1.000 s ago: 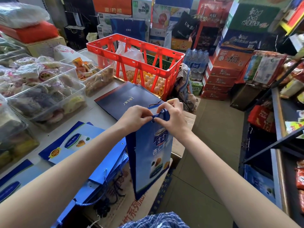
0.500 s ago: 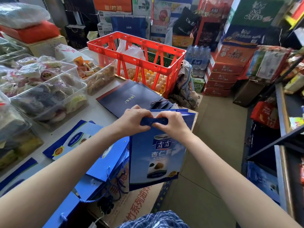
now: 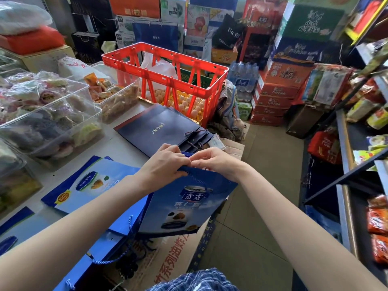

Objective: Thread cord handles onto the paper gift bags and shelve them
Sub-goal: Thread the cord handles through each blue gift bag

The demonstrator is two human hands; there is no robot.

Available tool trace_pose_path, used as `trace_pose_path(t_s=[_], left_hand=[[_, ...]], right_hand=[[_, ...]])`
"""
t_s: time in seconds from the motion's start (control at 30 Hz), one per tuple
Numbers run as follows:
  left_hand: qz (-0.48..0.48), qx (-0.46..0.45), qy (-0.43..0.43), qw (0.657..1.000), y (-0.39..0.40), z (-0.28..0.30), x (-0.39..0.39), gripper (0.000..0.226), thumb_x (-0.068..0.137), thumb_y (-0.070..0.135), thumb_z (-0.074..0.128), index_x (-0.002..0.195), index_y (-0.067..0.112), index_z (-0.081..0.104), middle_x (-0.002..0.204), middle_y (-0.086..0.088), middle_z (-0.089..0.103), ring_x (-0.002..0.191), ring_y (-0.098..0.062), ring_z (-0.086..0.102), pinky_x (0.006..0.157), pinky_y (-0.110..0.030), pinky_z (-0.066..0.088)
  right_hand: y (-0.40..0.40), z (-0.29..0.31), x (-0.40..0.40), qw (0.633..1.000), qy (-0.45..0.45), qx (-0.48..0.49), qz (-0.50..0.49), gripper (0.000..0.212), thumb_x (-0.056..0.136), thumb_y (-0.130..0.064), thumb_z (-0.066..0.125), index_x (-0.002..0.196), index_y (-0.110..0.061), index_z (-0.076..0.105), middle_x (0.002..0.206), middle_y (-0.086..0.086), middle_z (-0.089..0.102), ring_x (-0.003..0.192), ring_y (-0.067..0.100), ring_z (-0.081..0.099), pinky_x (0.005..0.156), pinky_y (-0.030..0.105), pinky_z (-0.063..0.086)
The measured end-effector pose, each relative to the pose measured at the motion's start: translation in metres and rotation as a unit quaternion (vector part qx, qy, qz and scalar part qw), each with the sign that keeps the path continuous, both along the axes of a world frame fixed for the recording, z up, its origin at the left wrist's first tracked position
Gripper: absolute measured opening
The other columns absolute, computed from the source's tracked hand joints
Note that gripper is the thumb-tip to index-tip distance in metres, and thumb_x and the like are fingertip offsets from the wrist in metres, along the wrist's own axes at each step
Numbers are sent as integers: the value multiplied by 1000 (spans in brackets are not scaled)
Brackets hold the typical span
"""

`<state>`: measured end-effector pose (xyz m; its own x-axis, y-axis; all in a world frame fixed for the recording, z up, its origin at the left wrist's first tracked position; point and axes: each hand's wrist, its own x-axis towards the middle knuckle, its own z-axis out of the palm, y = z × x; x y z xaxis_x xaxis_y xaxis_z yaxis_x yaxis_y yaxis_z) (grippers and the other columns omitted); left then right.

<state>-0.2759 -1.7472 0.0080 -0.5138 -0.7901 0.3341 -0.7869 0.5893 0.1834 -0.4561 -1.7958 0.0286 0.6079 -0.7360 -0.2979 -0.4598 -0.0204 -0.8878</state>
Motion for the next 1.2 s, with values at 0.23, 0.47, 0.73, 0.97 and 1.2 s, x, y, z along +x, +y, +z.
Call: trace_pose_path(t_s=[0.23,0.47,0.73,0.97,1.2], left_hand=[[11,-38,89,995,10,-3,5,18,65,16,82,80,23,74,68,9,65,78,-8,43,82,-23,33],[31,-2,104,994,9,-3,4,19,62,12,84,78,19,75,67,2,65,78,-8,45,80,-28,39],[2,65,86,994,2,6,-14,20,66,6,81,81,17,76,70,0,67,74,-16,56,64,-24,40],[3,72,101,992,0,2,-23,16,68,7,80,81,15,75,74,-3,67,77,-17,56,66,-25,43],[64,131,117,982,-3,-12,-9,11,76,9,73,86,14,73,81,3,56,89,-8,43,76,-19,36]], right_hand=[[-2,5,6,999,-8,40,2,10,83,-5,67,89,-11,71,83,4,69,76,10,62,72,18,51],[7,-4,9,999,-18,6,-45,12,83,-3,67,80,-14,70,80,3,68,74,8,61,69,18,50],[10,-6,-14,993,-12,79,-86,13,83,-3,67,92,-10,71,88,6,71,80,14,67,71,22,55],[8,-6,-24,987,-3,62,-147,8,84,-3,66,90,-4,71,74,6,71,68,13,66,66,22,56],[5,2,-30,991,45,-73,-107,9,85,-7,67,89,0,69,72,8,69,62,14,65,69,28,58]])
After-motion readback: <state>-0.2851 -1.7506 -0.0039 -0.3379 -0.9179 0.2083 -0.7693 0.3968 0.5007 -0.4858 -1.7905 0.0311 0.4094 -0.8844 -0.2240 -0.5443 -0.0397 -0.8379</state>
